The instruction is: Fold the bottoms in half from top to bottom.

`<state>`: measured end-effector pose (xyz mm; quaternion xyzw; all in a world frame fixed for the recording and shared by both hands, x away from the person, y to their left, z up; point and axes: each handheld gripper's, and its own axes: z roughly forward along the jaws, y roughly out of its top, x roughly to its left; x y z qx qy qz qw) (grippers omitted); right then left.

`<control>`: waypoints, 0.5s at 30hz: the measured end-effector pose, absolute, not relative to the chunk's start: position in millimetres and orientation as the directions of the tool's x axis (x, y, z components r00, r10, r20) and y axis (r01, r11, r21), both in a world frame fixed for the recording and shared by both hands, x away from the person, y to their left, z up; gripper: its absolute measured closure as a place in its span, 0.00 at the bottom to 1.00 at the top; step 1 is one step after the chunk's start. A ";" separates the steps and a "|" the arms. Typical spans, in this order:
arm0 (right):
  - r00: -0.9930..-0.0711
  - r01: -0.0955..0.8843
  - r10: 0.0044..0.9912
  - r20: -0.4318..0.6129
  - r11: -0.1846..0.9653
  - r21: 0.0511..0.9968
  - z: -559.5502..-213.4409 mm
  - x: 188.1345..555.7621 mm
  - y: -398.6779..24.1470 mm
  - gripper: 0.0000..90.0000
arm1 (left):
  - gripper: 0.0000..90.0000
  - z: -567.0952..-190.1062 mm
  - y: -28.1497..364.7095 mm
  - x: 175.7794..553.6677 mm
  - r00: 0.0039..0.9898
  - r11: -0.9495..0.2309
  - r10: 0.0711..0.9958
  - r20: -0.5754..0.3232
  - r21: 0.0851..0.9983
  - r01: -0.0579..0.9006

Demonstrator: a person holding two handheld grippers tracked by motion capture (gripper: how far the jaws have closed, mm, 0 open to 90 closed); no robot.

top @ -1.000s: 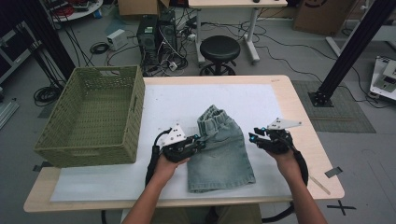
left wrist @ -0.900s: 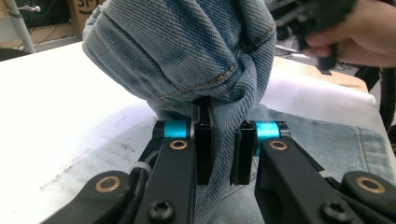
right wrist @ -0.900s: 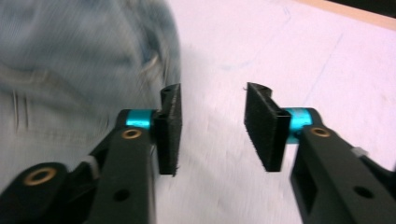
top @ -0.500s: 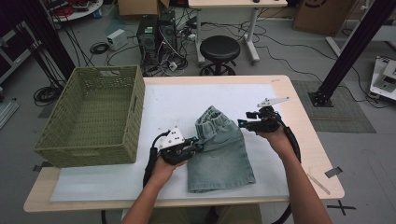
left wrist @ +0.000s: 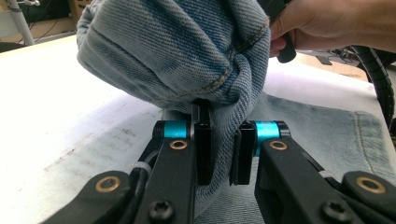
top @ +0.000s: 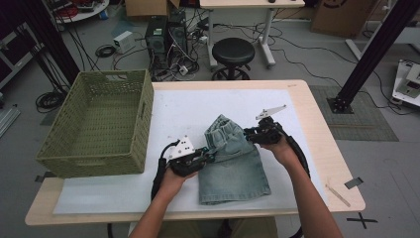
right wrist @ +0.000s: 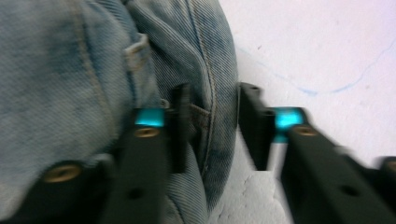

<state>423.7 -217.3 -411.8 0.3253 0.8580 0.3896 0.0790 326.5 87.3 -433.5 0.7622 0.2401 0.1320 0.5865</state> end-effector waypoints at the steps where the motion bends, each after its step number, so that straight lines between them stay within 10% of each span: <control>1: -0.784 0.482 0.613 0.101 0.498 0.720 -411.1 422.3 -216.1 0.88 | 0.92 -433.3 87.6 326.5 0.849 -0.195 0.522 -0.082 0.957 0.212; 15: -0.780 0.404 0.623 0.056 0.433 0.806 -401.3 383.5 -239.1 0.93 | 0.78 -430.4 95.9 330.3 0.796 -0.165 0.593 -0.121 0.949 0.267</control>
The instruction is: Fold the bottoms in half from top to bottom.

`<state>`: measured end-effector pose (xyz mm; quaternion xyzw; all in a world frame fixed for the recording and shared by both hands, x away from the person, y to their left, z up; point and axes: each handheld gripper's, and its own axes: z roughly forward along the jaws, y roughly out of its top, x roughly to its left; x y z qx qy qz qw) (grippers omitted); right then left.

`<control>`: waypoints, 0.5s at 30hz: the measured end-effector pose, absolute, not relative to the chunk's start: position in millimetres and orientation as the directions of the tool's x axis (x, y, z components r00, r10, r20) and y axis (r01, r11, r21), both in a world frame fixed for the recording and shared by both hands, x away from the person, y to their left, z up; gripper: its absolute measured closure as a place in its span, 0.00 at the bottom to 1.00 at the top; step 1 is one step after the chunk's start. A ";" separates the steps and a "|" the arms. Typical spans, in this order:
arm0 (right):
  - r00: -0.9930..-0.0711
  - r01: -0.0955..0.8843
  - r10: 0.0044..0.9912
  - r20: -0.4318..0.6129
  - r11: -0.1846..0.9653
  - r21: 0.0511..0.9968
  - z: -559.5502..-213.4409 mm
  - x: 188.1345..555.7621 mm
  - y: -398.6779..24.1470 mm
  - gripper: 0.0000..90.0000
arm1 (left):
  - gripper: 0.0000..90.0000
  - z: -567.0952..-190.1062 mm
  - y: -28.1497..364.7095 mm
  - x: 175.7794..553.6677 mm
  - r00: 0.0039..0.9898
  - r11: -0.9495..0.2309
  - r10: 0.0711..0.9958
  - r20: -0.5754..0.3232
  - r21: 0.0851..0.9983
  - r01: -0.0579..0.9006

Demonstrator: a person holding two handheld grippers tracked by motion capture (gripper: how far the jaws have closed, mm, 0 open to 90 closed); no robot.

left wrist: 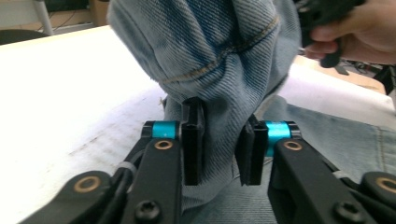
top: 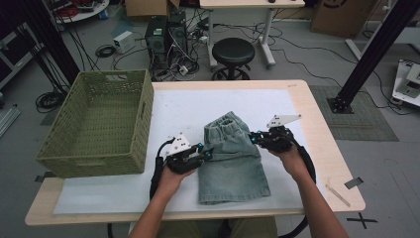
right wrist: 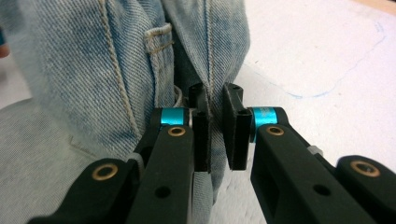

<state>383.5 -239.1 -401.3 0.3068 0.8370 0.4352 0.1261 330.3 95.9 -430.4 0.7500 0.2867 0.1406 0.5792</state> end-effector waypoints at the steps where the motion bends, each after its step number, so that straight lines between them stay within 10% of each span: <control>1: -0.779 0.403 0.624 0.058 0.429 0.808 -401.8 381.5 -240.6 0.93 | 0.73 -430.4 97.0 331.4 0.782 -0.162 0.610 -0.128 0.946 0.281; 15: -0.779 0.338 0.625 0.042 0.362 0.869 -405.7 365.0 -256.0 0.94 | 0.57 -425.4 98.9 342.4 0.745 -0.092 0.645 -0.170 0.951 0.296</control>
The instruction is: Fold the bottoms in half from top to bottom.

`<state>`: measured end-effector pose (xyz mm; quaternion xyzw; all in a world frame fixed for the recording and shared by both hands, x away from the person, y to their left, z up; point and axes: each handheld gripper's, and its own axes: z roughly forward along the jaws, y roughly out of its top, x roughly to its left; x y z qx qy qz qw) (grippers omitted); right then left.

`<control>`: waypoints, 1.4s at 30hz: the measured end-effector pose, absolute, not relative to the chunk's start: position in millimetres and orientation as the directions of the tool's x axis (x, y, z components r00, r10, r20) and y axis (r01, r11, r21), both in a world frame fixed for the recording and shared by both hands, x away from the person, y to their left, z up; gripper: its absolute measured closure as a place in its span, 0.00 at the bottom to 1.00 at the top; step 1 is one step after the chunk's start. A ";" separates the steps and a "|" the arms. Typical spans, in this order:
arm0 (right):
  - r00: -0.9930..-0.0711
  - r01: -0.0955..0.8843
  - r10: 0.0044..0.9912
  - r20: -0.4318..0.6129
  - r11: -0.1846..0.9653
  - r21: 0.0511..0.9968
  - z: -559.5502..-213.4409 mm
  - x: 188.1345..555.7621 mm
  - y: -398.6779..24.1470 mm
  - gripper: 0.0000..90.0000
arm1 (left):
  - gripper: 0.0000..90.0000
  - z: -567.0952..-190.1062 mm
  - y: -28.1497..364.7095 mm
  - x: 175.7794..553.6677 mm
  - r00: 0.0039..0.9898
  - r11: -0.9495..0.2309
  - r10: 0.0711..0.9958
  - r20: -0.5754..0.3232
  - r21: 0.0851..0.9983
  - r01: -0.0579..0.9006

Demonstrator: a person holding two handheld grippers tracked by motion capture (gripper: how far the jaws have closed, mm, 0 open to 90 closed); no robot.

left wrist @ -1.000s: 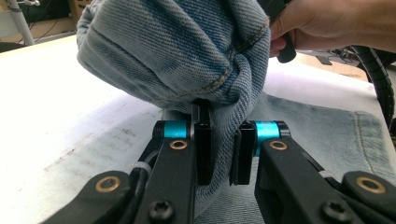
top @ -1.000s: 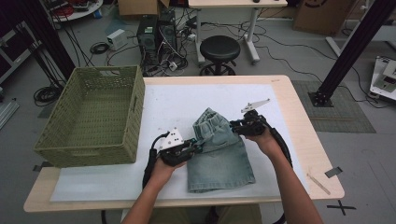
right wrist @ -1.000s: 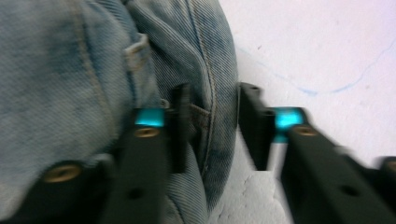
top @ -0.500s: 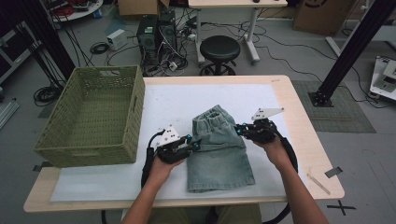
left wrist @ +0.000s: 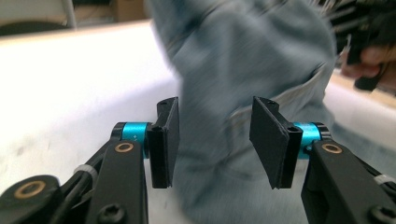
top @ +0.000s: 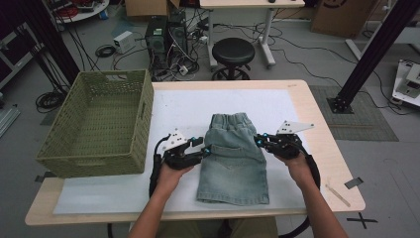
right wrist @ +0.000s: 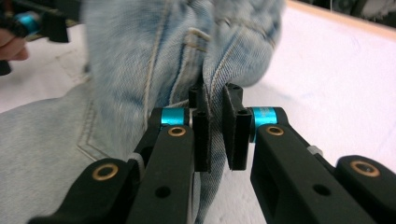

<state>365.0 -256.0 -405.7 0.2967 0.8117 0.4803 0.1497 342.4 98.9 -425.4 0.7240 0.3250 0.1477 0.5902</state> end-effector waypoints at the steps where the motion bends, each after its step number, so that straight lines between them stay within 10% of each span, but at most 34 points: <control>1: -0.787 0.321 0.616 0.032 0.365 0.874 -404.4 364.1 -254.7 0.94 | 0.54 -424.1 97.7 345.2 0.741 -0.093 0.649 -0.175 0.948 0.305; 15: -0.853 0.202 0.514 -0.088 0.481 0.853 -390.9 355.8 -239.5 0.94 | 0.33 -437.4 87.4 391.2 0.693 0.028 0.600 -0.400 0.876 0.481; 17: -0.854 0.207 0.514 -0.086 0.487 0.849 -391.5 355.2 -239.7 0.94 | 0.48 -436.1 83.9 389.3 0.723 0.005 0.583 -0.372 0.891 0.454; 19: -0.853 0.208 0.514 -0.088 0.491 0.846 -392.2 355.4 -240.8 0.94 | 0.84 -433.3 78.2 383.8 0.761 -0.045 0.572 -0.306 0.915 0.401; 21: -0.846 0.216 0.525 -0.090 0.493 0.843 -393.2 355.3 -241.9 0.94 | 0.94 -430.7 74.6 379.4 0.770 -0.057 0.576 -0.273 0.927 0.371; 35: -0.689 0.307 0.720 0.078 0.193 0.932 -410.0 330.2 -283.9 0.62 | 0.95 -423.3 73.5 351.0 0.833 -0.090 0.529 -0.163 0.965 0.245; 42: -0.810 0.231 0.586 0.030 0.270 0.935 -409.1 303.0 -259.3 0.85 | 0.95 -422.5 71.2 351.5 0.815 -0.093 0.556 -0.165 0.962 0.258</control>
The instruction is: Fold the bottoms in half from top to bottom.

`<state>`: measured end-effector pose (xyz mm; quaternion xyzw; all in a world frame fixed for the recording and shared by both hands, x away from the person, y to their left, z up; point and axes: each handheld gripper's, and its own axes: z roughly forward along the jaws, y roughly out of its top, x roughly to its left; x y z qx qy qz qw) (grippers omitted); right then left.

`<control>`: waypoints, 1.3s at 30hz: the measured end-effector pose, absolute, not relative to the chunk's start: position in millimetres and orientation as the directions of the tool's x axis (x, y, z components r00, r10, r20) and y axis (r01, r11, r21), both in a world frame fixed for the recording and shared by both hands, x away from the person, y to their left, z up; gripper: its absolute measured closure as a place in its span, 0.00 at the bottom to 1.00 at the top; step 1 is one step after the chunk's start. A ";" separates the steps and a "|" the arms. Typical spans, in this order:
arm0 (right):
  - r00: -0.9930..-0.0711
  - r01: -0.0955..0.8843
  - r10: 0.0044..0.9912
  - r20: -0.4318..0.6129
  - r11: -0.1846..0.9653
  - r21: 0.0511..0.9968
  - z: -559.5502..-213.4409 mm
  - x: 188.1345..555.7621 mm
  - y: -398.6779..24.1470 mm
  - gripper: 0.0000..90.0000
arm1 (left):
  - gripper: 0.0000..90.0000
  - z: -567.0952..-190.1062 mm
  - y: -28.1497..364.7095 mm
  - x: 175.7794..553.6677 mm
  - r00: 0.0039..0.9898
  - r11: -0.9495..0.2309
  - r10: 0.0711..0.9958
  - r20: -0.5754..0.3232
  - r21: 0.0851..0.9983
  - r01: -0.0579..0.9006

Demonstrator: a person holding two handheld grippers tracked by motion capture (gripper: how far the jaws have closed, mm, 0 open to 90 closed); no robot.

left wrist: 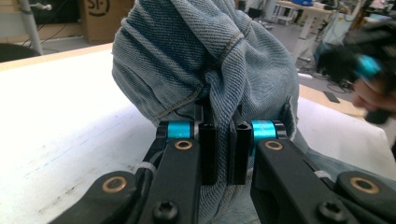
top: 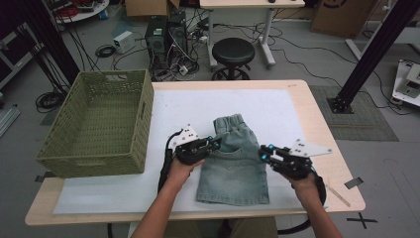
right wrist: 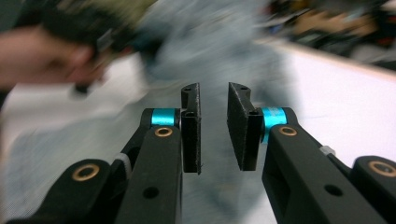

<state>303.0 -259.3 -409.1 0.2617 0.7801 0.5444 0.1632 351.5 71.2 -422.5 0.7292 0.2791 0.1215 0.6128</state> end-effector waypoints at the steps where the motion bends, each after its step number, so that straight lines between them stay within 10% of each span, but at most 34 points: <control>1: -0.830 0.237 0.557 0.027 0.309 0.921 -412.5 303.0 -250.9 0.85 | 0.95 -422.2 70.8 351.1 0.813 -0.095 0.558 -0.163 0.961 0.258; 10: -0.810 0.334 0.584 -0.054 0.536 0.776 -443.7 325.0 -205.4 0.87 | 0.95 -420.0 70.1 345.5 0.836 -0.110 0.527 -0.155 0.963 0.248; 24: -0.753 0.339 0.651 0.094 0.262 0.904 -396.6 335.1 -266.4 0.65 | 0.95 -426.6 75.6 321.7 0.854 -0.151 0.513 -0.088 0.970 0.191; 32: -0.682 0.482 0.717 0.147 0.289 0.827 -395.6 396.1 -260.7 0.47 | 0.95 -428.4 75.7 317.7 0.853 -0.161 0.516 -0.073 0.970 0.180; 39: -0.727 0.526 0.665 0.169 0.381 0.761 -395.6 424.2 -227.3 0.60 | 0.95 -428.6 77.4 316.2 0.852 -0.168 0.520 -0.066 0.969 0.178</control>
